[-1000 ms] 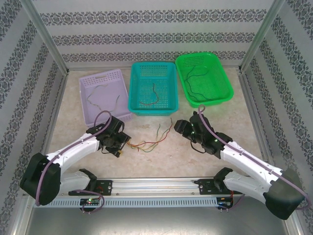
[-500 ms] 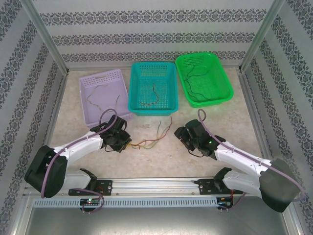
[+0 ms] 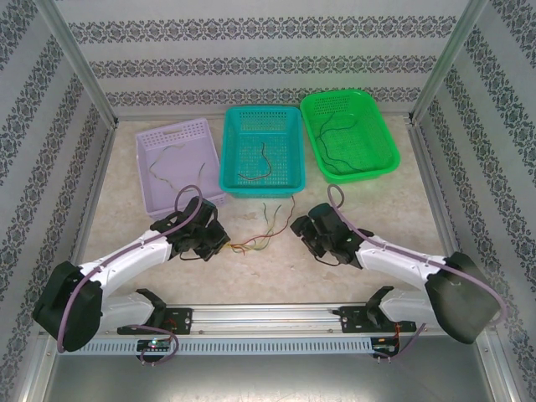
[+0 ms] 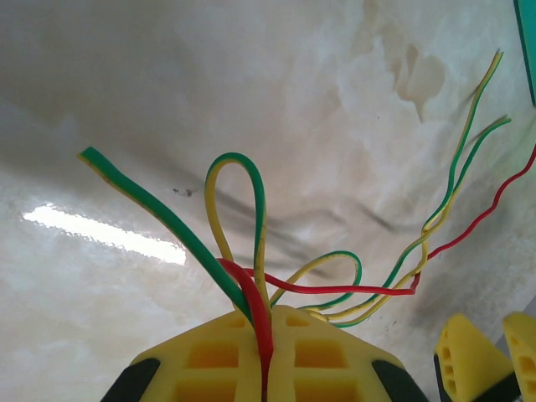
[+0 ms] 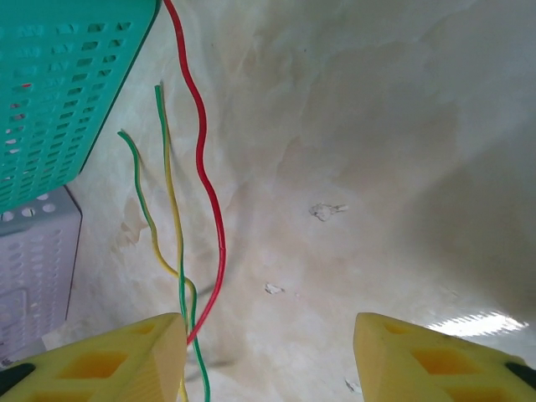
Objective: Untangle the cables
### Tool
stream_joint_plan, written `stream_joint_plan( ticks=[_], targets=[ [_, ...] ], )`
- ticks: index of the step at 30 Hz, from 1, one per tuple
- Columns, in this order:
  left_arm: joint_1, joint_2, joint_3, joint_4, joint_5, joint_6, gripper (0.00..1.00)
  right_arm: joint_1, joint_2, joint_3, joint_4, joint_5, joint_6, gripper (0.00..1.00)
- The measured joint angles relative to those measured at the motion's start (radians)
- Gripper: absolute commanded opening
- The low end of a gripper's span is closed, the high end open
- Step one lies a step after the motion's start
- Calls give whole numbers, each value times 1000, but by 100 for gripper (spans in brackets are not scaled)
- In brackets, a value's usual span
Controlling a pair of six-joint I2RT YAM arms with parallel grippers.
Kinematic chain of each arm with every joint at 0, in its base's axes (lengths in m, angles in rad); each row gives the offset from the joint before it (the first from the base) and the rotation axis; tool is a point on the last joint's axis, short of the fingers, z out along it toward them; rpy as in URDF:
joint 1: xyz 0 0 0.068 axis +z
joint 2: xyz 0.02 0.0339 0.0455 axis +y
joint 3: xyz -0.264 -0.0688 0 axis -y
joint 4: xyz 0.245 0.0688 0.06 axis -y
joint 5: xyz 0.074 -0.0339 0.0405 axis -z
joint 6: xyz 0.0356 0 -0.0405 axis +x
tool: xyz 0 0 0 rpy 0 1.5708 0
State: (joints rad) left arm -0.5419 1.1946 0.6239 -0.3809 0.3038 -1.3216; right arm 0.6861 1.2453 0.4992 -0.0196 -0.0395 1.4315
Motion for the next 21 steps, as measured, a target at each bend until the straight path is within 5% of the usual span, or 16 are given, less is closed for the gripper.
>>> stream_joint_plan(
  ticks=[6, 15, 18, 21],
  targets=[
    [-20, -1, 16, 0, 31, 25, 0, 29, 126, 44, 80, -8, 57, 51],
    [-28, -45, 18, -2, 46, 32, 0, 32, 251, 55, 183, -3, 130, 30],
    [-28, -54, 18, -3, 56, 32, 0, 32, 270, 55, 195, 14, 134, 2],
    [-28, -66, 18, -11, 59, 35, 0, 29, 261, 55, 188, 43, 117, 0]
  ],
)
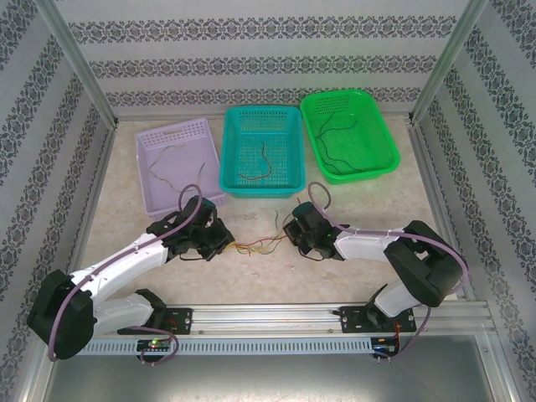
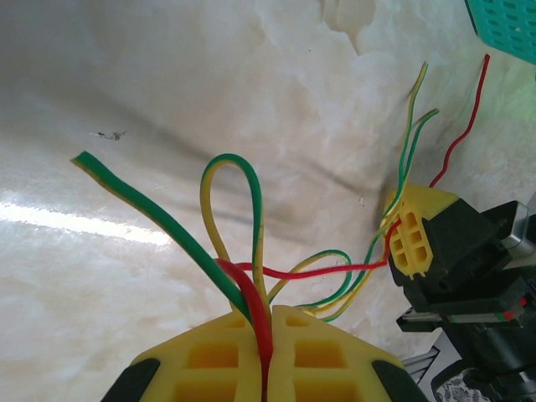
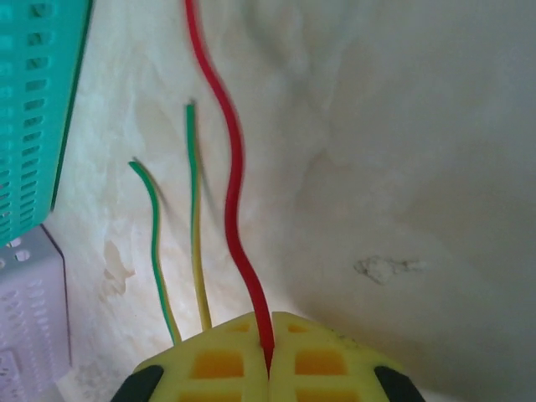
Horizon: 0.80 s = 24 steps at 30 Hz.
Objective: Untangle the cables
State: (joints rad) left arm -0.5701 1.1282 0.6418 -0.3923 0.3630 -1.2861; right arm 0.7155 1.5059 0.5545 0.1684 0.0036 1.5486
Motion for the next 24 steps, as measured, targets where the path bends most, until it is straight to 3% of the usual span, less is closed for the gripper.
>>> stream_joint_plan(
  ticks=[8, 15, 18, 24],
  targets=[
    [-12, -34, 16, -71, -27, 44, 0, -28, -316, 0, -222, 93, -110, 0],
    [-22, -31, 56, -94, -77, 90, 0, -203, -583, -49, -383, 125, -230, 0],
    [-17, 10, 56, -140, -122, 107, 0, -298, -625, -68, -448, 166, -282, 0],
    [-17, 95, 62, -157, -166, 143, 0, -332, -589, -52, -468, 165, -369, 0]
  ],
)
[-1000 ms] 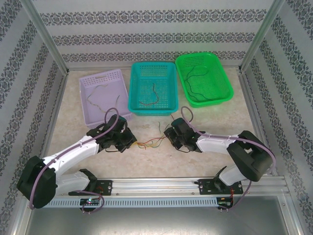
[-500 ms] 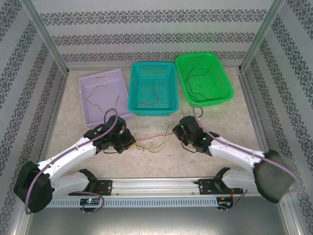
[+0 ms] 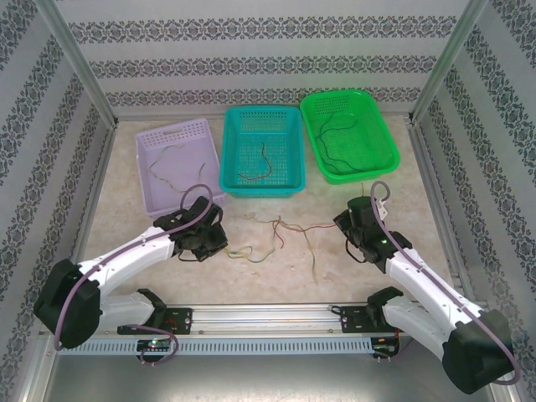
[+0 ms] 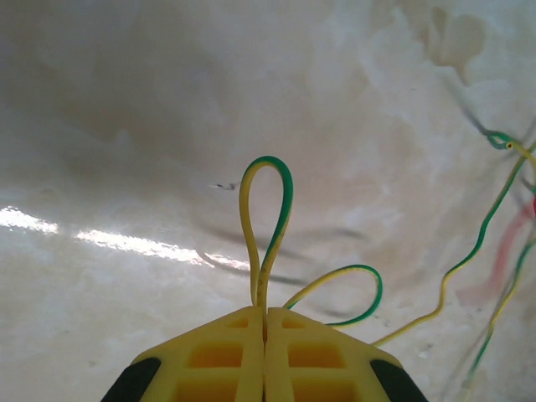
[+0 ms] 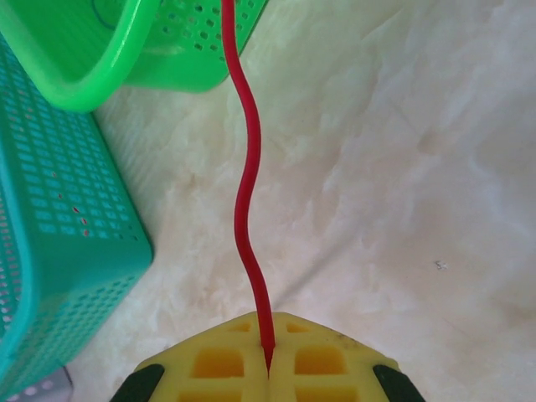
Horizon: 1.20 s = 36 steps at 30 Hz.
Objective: Untangle the cables
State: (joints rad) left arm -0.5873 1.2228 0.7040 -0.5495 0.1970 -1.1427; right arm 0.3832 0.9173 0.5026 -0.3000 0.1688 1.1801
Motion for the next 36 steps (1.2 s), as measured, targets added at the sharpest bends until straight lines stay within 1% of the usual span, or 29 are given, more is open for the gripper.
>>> stream_joint_plan(
  ticks=[5, 12, 13, 16, 17, 18, 20, 22, 24, 27, 31, 36],
  targets=[
    [0, 40, 44, -21, -48, 13, 0, -3, 22, 45, -3, 2, -60, 0],
    [0, 51, 58, -26, -98, 9, 0, -41, 22, 117, 5, 2, -131, 0],
    [0, 56, 60, -31, -101, 9, 2, -41, 21, 127, 4, 3, -141, 0],
    [0, 62, 69, -46, -107, 6, 39, -41, 15, 161, 5, 3, -170, 0],
    [0, 62, 75, -53, -110, 1, 48, -41, 11, 171, 4, 2, -181, 0],
    [0, 61, 81, -58, -114, -5, 53, -41, 6, 181, 5, 2, -190, 0],
    [0, 50, 104, -78, -124, -12, 57, -41, -5, 200, 4, -2, -210, 0],
    [0, 18, 133, -86, -127, -11, 60, -41, -13, 218, 4, -8, -229, 0],
    [0, -21, 175, -86, -124, -4, 60, -41, -14, 242, 3, -21, -255, 0],
    [0, -42, 260, -55, -76, 42, 59, -41, -11, 287, -1, -39, -309, 0],
    [-18, 26, 377, -1, 34, 132, 59, -41, 19, 373, -5, -58, -385, 0],
    [-108, 121, 447, 49, 106, 224, 62, -41, 97, 499, -14, -82, -452, 0]
  ],
)
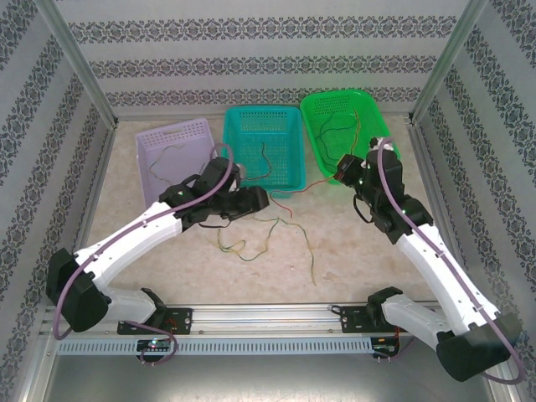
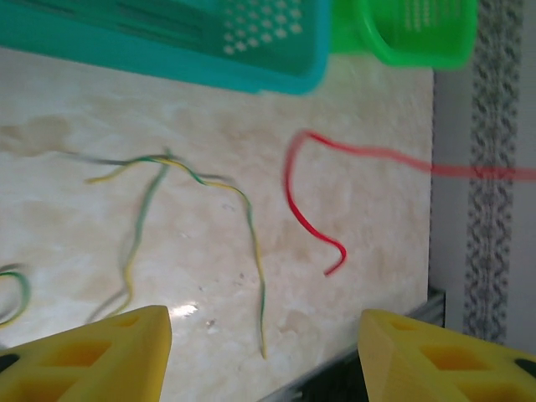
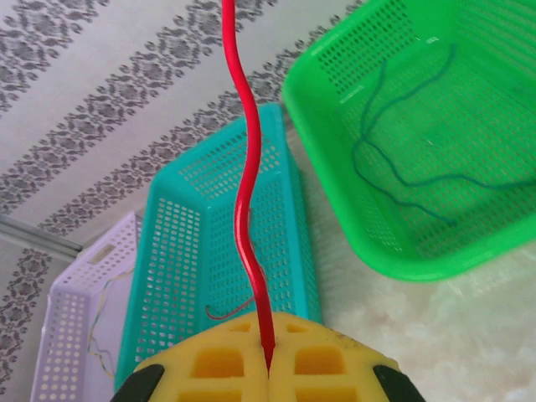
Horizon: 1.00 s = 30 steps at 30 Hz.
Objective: Untangle the cables
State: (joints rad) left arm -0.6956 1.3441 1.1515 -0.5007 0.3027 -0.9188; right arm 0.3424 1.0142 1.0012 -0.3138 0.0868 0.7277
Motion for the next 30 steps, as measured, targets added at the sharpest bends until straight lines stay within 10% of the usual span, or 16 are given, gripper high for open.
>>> stream_joint_plan(
  ticks=[16, 30],
  targets=[
    [-97, 162, 74, 96, -82, 36, 62, 29, 110, 134, -61, -26, 0, 0],
    [-97, 238, 91, 105, -121, 35, 0, 28, 105, 134, -72, -28, 28, 0]
  ],
)
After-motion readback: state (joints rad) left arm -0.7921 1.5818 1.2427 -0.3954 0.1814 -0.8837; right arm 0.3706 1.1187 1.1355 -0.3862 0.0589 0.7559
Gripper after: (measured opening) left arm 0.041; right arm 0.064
